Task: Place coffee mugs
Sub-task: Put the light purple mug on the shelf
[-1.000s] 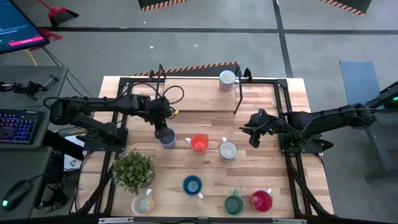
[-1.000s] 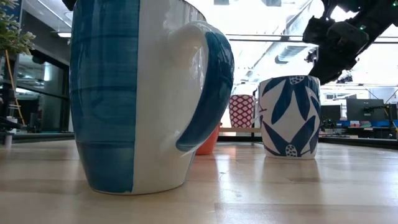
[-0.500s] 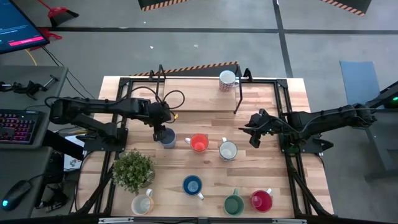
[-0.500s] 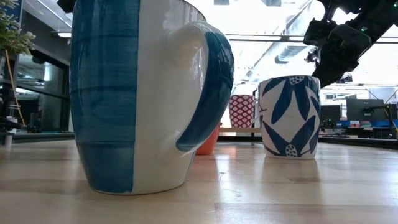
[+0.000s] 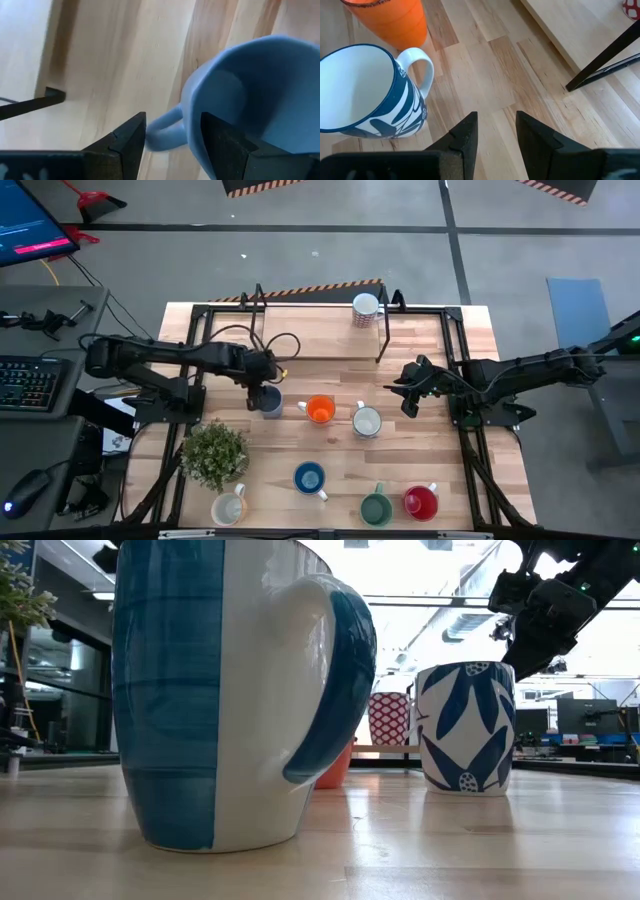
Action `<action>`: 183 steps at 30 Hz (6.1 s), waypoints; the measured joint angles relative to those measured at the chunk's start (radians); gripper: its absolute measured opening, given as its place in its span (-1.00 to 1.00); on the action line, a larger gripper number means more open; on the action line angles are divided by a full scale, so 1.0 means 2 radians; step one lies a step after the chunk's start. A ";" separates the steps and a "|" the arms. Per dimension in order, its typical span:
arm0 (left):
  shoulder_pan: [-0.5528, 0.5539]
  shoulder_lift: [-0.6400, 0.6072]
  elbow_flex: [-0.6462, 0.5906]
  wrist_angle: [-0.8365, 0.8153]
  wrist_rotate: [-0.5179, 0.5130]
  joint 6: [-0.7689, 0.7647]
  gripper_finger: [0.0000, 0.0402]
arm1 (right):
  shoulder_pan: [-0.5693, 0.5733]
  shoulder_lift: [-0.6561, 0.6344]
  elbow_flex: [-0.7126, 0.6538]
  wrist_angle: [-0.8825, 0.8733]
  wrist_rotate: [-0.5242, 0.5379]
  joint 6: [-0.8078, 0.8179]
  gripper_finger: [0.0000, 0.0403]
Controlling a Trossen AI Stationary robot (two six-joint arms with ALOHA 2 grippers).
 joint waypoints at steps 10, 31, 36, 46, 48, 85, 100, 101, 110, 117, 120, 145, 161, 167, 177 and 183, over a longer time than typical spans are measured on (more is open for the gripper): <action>0.000 0.075 0.000 0.035 0.011 -0.031 -0.10 | 0.000 0.000 0.000 0.000 -0.001 0.000 -0.43; 0.001 0.090 0.128 -0.094 0.026 -0.011 -0.97 | 0.000 0.000 0.000 0.000 -0.002 0.000 -0.43; 0.021 0.090 0.220 -0.147 -0.009 0.034 -0.97 | 0.000 0.000 0.000 0.001 -0.002 0.000 -0.43; 0.124 0.174 0.396 -0.136 -0.026 0.133 -0.97 | 0.000 0.000 0.000 0.018 -0.002 0.019 -0.43; 0.149 0.207 0.424 -0.141 -0.017 0.154 -0.97 | 0.000 0.000 0.000 0.023 -0.002 0.026 -0.43; 0.310 0.387 0.521 -0.211 -0.050 0.001 -0.97 | 0.000 0.000 0.000 0.027 -0.001 0.053 -0.43; 0.301 0.387 0.521 -0.211 -0.039 0.031 -0.97 | 0.000 0.000 0.000 0.027 -0.002 0.052 -0.43; 0.302 0.387 0.521 -0.211 -0.040 0.038 -0.97 | 0.000 0.000 0.000 0.027 -0.002 0.052 -0.43; 0.303 0.387 0.521 -0.211 -0.046 0.106 -0.91 | 0.000 0.000 0.000 0.027 -0.002 0.052 -0.43; 0.304 0.387 0.521 -0.212 -0.047 0.132 -0.90 | 0.000 0.000 0.000 0.027 -0.002 0.053 -0.43; 0.304 0.387 0.521 -0.212 -0.047 0.139 -0.87 | 0.000 0.000 0.000 0.027 -0.002 0.053 -0.43; 0.305 0.357 0.521 -0.223 -0.056 0.155 -0.51 | 0.000 0.000 0.000 0.019 -0.002 0.053 -0.43; 0.260 0.283 0.521 -0.132 0.011 0.160 -0.51 | 0.000 0.000 0.000 0.019 -0.002 0.052 -0.43; 0.219 0.300 0.521 -0.117 0.025 0.198 -0.51 | 0.000 0.000 0.000 0.019 -0.002 0.051 -0.43; 0.218 0.346 0.520 -0.135 -0.006 0.193 -0.51 | 0.001 0.000 0.000 0.018 -0.005 0.053 -0.43; 0.220 0.354 0.520 -0.137 -0.027 0.204 -0.51 | 0.001 0.000 0.000 0.018 -0.008 0.054 -0.43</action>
